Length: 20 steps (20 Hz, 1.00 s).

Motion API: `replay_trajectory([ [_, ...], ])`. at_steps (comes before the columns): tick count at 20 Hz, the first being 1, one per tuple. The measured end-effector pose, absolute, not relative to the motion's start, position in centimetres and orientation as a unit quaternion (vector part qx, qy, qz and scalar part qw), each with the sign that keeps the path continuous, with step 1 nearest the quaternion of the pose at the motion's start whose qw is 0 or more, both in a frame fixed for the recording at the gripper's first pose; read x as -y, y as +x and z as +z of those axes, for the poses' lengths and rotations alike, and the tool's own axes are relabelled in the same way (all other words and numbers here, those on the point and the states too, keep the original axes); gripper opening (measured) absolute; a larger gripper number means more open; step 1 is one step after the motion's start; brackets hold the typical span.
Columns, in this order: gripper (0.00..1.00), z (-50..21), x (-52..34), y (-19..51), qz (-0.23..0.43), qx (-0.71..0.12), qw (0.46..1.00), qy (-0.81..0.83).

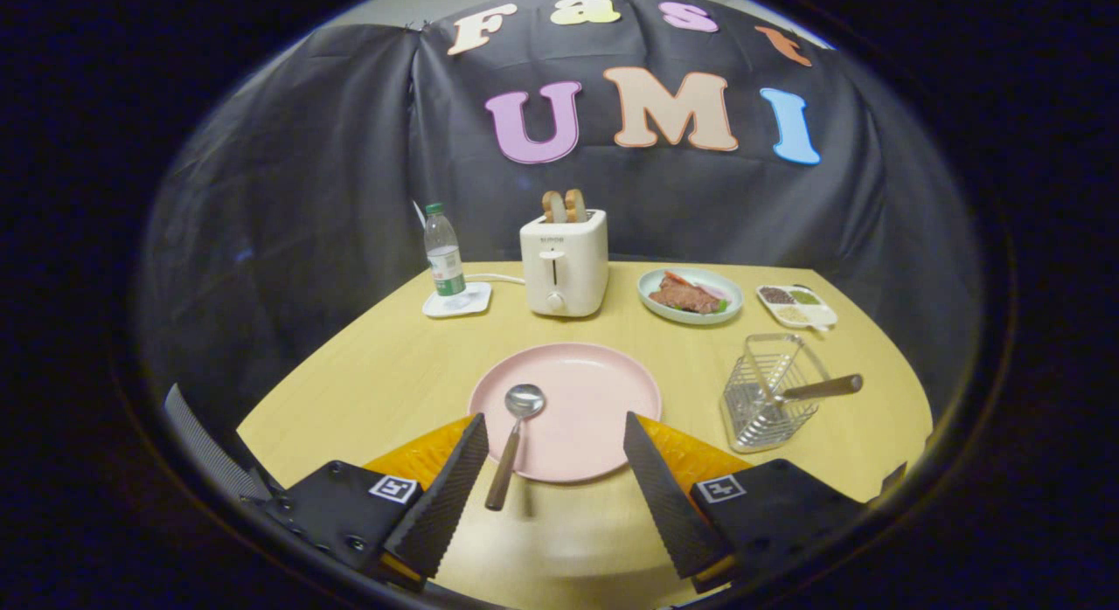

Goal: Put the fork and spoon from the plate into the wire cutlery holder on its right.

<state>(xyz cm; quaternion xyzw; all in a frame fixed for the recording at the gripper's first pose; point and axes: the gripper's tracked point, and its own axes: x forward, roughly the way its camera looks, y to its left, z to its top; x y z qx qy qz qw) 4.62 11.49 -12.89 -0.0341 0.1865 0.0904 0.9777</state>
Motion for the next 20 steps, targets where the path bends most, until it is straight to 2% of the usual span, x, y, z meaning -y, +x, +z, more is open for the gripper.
replay_trajectory([
  [11, 0.96, -19.3, -14.6, 3.9, 0.107, -0.245, 0.963, -0.041],
  [19, 0.62, -20.8, -15.3, 3.9, 0.11, -0.265, 0.957, -0.046],
  [20, 0.54, -20.6, -15.3, 3.9, 0.11, -0.266, 0.956, -0.046],
])
